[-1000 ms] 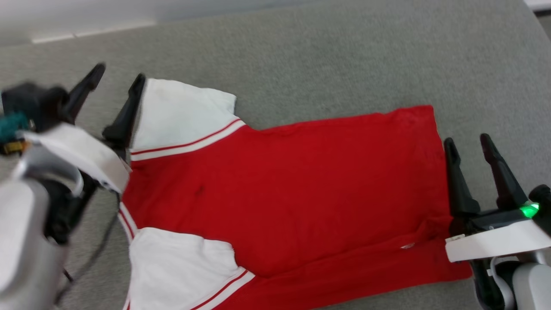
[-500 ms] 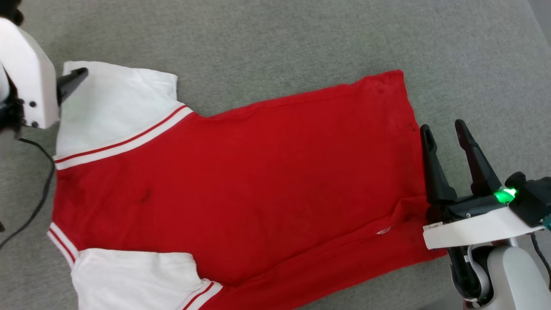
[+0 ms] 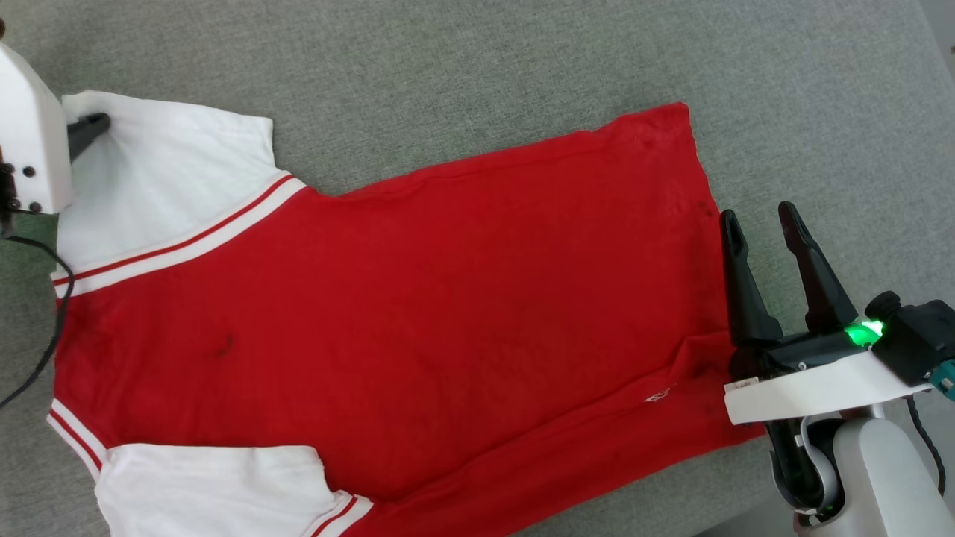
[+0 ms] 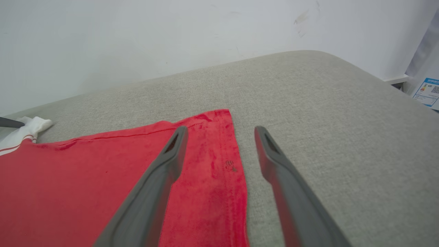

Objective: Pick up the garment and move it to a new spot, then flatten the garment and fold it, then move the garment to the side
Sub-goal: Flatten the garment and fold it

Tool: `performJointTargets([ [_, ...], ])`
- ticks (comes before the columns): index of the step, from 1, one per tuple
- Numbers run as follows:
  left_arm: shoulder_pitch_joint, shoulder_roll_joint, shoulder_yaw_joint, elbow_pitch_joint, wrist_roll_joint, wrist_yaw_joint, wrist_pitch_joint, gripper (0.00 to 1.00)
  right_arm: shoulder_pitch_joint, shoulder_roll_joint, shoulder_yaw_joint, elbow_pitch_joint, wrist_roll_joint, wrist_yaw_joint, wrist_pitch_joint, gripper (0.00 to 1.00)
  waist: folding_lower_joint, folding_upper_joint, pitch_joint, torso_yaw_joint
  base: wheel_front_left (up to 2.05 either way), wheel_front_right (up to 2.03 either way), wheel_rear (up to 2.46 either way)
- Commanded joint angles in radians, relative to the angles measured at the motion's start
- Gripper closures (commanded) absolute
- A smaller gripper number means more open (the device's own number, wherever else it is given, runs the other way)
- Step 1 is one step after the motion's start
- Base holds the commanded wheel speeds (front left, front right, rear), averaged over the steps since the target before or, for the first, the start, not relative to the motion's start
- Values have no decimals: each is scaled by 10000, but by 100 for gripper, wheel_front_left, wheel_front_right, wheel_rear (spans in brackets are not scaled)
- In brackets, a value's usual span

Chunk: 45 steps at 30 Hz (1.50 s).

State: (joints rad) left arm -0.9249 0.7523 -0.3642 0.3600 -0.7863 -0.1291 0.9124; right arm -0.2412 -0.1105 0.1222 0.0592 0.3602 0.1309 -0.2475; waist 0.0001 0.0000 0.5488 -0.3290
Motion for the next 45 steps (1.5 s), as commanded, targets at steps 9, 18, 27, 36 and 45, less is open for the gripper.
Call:
performJointTargets([
  [9, 241, -127, -606, -297, 121, -11, -2000, 100, 4, -523, -123, 3, -121, -5, 386, 0, -1, 0, -679, 447, 0, 0, 0],
  [18, 1038, 50, -1684, -1983, -170, -12, -3822, 100, 70, -2205, -396, -700, -134, -4, 3652, 0, -1, 0, -1773, 1314, 0, 0, 0],
  [27, 2346, 332, -1813, -4201, -398, 181, -4720, 100, -1177, -4199, 19, -1042, 719, -5, 8811, 0, -1, 0, -2167, 2160, 0, 0, 0],
  [36, 3228, 364, -1820, -6279, -101, 815, -5180, 100, -3158, -4611, 418, 44, 903, -5, 11484, 0, -1, 0, -1466, 3080, 0, 0, 0],
  [45, 3169, -53, -2225, -7117, 313, 929, -5406, 100, -4016, -4871, 1171, 1832, 803, -5, 11438, 0, -1, 0, -851, 3898, 0, 0, 0],
])
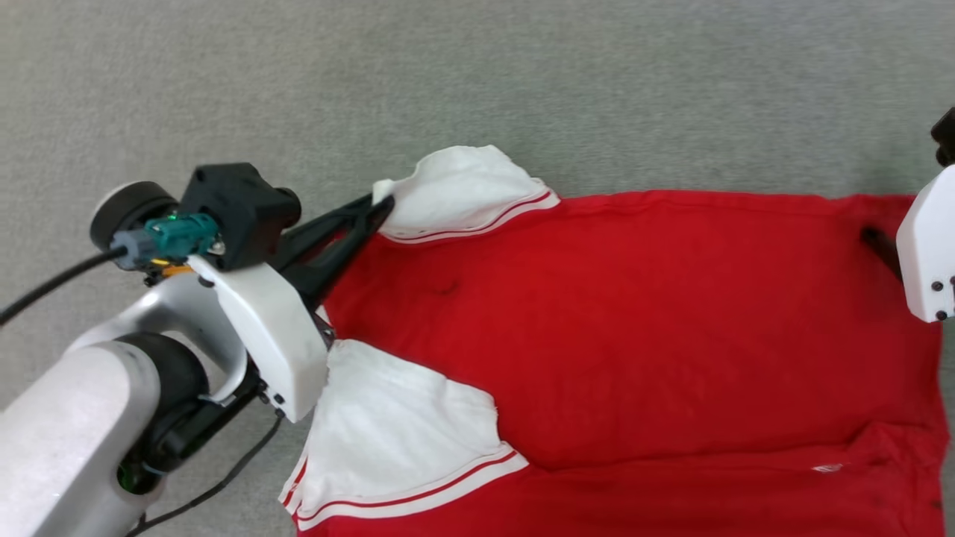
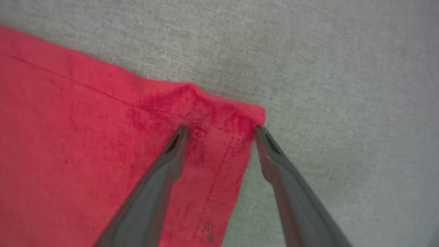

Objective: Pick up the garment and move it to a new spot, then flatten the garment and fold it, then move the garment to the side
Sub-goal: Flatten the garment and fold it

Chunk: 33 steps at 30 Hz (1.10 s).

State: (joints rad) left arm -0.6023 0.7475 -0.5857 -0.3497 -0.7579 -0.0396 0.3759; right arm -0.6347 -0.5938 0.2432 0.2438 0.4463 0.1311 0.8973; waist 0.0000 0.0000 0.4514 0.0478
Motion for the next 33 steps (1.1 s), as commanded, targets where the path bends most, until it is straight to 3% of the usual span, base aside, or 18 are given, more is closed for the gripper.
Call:
performJointTargets([
  [1, -55, -45, -56, -56, 81, 36, -44, 100, -85, -57, 91, 159, -46, -7, -37, 0, 0, 0, 158, 190, 0, 0, 0],
  [9, 79, -276, -288, -97, 150, 107, -108, 100, 396, 189, 1064, 1371, 279, -3, -428, 0, 0, 0, 256, 438, 0, 0, 0],
  [10, 129, -322, -283, -68, 74, 122, -141, 100, 428, 217, 1133, 1475, 324, -3, -522, 45, 0, 0, 244, 447, 0, 0, 0],
  [11, 175, -345, -269, -39, 34, 138, -166, 100, 438, 243, 1184, 1543, 373, -1, -651, 81, 0, 0, 227, 444, 0, 0, 0],
  [12, 215, -345, -254, -12, 1, 151, -197, 100, 431, 274, 1221, 1593, 421, -1, -783, 100, 0, 0, 203, 432, 0, 0, 0],
  [24, 1013, -110, 108, 527, -187, 506, -855, 100, 201, 140, 563, 1268, 1046, -6, -2785, 100, 0, 0, -1167, 32, 0, 0, 0],
  [33, 2657, 580, 506, 283, -746, 1018, -1209, 100, 1965, -200, -60, -94, 1524, -7, -3442, 100, 0, 0, -2370, -149, 0, 0, 0],
])
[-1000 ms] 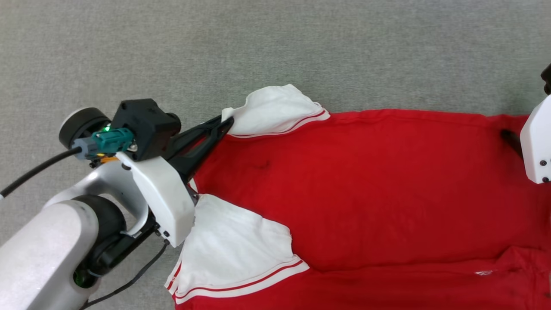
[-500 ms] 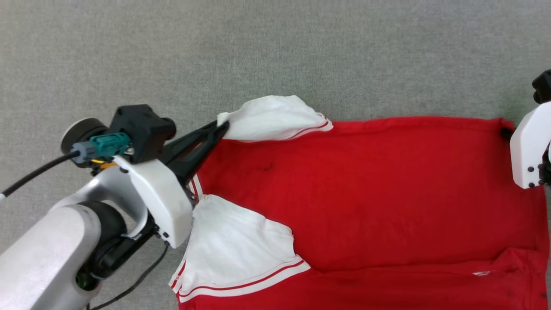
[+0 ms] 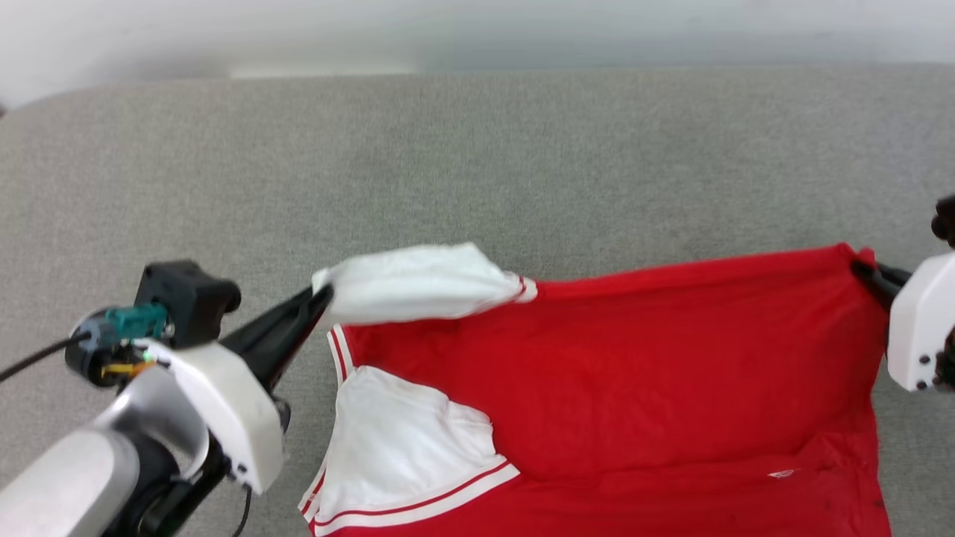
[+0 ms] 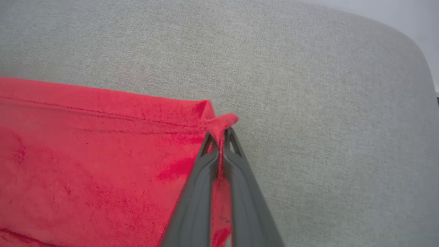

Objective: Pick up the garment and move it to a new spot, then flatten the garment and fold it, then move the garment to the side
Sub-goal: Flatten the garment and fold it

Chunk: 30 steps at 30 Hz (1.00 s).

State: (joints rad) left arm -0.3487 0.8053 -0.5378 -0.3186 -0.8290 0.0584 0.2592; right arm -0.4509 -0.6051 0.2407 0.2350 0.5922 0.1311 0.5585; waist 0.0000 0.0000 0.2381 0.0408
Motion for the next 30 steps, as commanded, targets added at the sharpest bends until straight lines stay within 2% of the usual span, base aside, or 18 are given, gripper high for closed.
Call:
performJointTargets([
  [1, 341, 113, 60, -100, -84, 95, -63, 100, 363, -95, -156, -163, 56, -7, -83, 100, 0, 0, -340, -90, 0, 0, 0],
  [5, 1722, 680, 71, -529, -562, 341, -57, 100, 1934, 142, -715, -1243, 13, -7, -185, 100, 0, 0, -793, -142, 0, 0, 0],
  [9, 2466, 1142, -180, -563, -420, 333, 2, 100, 2964, 76, -735, -1907, -178, -7, -141, 100, 0, 0, -846, -164, 0, 0, 0],
  [11, 2733, 1194, -377, -504, -376, 237, 42, 100, 3400, 44, -697, -2178, -135, -7, -35, 100, 0, 0, -830, -171, 0, 0, 0],
  [19, 3035, 926, -1162, 345, -240, -25, 352, 100, 4377, -570, -186, -2531, -309, -7, 302, 100, 0, 0, -608, -215, 0, 0, 0],
  [30, 2462, 168, -1978, 1723, 507, -494, 454, 100, 4171, -1233, 1249, -2083, -636, -7, -32, 100, 0, 0, -379, -182, 0, 0, 0],
])
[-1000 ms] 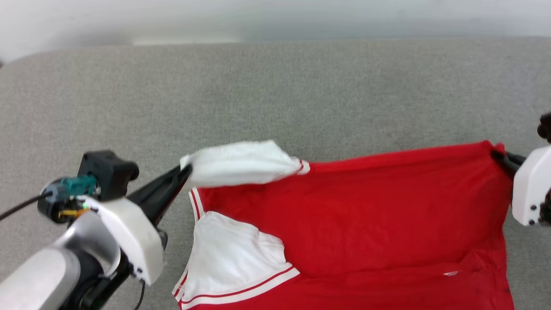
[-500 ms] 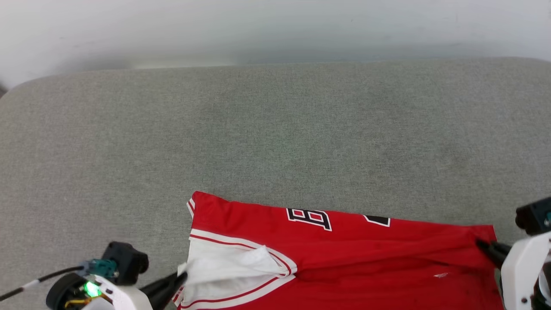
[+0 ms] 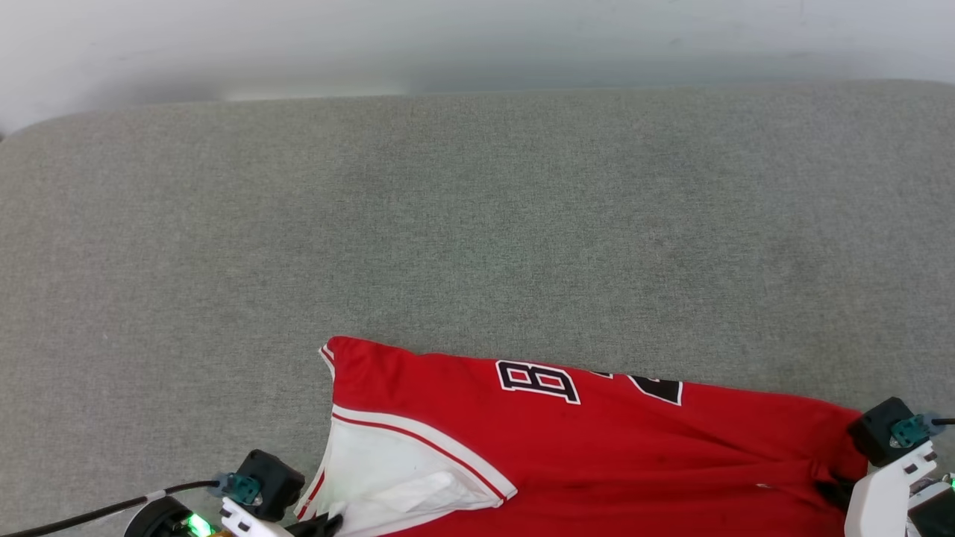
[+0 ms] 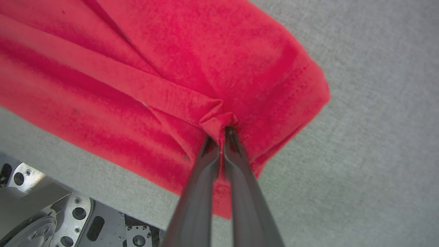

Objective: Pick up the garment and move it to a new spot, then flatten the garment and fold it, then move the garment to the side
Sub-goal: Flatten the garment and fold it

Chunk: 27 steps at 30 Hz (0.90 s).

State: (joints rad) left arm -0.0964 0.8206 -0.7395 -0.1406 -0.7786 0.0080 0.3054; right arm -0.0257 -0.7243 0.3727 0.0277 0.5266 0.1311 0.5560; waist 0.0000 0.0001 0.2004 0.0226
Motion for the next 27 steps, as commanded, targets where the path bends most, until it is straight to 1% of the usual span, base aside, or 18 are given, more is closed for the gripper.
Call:
performJointTargets([
  [1, -181, -138, -134, 257, 153, -96, 10, 100, -226, -95, 252, 202, -29, -7, -139, 100, 0, -1, -27, 6, 0, 0, 0],
  [2, -192, -189, -178, 351, 196, -122, -4, 100, -256, -68, 324, 296, -5, -7, -184, 100, 0, -1, -56, 6, 0, 0, 0],
  [3, -197, -235, -206, 419, 202, -138, -17, 100, -319, -16, 342, 354, 18, -7, -268, 67, 0, -1, -102, 1, 0, 0, 0],
  [4, -181, -273, -233, 477, 206, -130, -28, 37, -374, 51, 323, 423, 86, -9, -317, 0, 0, -1, -154, -7, 0, 0, 0],
  [5, -160, -293, -251, 529, 228, -121, -59, 0, -392, 101, 336, 466, 156, -7, -363, 0, 0, -1, -220, -13, 0, 0, 0],
  [8, -109, -336, -164, 544, 270, -18, -293, 0, -457, 198, 228, 468, 347, -7, -469, 0, 0, -1, -458, -38, 0, 0, 0],
  [11, -69, -441, 100, 391, 231, 147, -831, 0, -503, 332, -105, 295, 686, -7, -556, 0, 0, -1, -715, -74, 0, 0, 0],
  [14, -46, -575, 490, 230, 316, 390, -1641, 0, -488, 486, -568, -30, 945, -7, -575, 0, 0, -1, -932, -110, 0, 0, 0],
  [17, -10, -744, 971, 128, 448, 739, -2681, 0, -396, 727, -1184, -467, 1128, -7, -521, 0, 0, -1, -1073, -153, 0, 0, 0],
  [19, 86, -1032, 1393, 56, 309, 1010, -3476, 0, -268, 1017, -1665, -741, 1255, -7, -496, 0, 0, -1, -1124, -162, 0, 0, 0],
  [23, 323, -1707, 2354, 36, 51, 1493, -5153, 0, 116, 1879, -2720, -1052, 1475, -7, -402, 0, 0, -1, -1197, -140, 0, 0, 0],
  [25, 468, -2073, 2788, -24, 107, 1624, -5534, 0, 360, 2267, -3147, -1127, 1346, -6, -300, 0, 0, -1, -1198, -116, 0, 0, 0],
  [27, 639, -2421, 3254, -90, 301, 1667, -5668, 0, 648, 2631, -3563, -1109, 1116, -6, -193, 0, 0, -1, -1178, -85, 0, 0, 0],
])
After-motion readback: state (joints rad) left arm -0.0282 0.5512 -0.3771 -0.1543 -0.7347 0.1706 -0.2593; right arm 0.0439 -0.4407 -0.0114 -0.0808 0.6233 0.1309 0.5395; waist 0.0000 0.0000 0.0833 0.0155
